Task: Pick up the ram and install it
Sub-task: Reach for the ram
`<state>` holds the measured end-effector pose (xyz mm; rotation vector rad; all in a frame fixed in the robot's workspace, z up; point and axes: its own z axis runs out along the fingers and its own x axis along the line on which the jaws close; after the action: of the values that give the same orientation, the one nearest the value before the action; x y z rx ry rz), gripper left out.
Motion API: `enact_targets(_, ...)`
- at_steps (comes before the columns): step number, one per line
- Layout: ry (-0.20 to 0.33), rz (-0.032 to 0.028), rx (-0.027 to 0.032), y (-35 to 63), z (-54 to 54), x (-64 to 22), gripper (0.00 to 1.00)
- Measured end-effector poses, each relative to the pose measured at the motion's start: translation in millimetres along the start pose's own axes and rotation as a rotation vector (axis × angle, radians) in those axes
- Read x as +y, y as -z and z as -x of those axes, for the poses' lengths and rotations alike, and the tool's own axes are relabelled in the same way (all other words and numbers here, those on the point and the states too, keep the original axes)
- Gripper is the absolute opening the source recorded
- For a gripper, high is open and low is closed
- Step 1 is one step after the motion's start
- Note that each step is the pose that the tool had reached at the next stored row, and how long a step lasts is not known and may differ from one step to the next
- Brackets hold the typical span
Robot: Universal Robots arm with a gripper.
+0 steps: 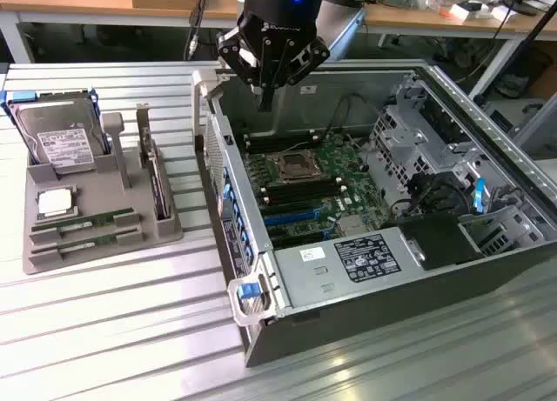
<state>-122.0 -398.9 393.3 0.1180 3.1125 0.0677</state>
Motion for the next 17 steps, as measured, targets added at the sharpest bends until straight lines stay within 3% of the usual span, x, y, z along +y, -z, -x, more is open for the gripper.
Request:
enact_targets(3, 0.000, 0.0000, 0.0001, 0.2, -7.1, -0.5, 0.10)
enact_targets(17, 0.000, 0.0000, 0.0000, 0.3, -11.7, -0.9, 0.10)
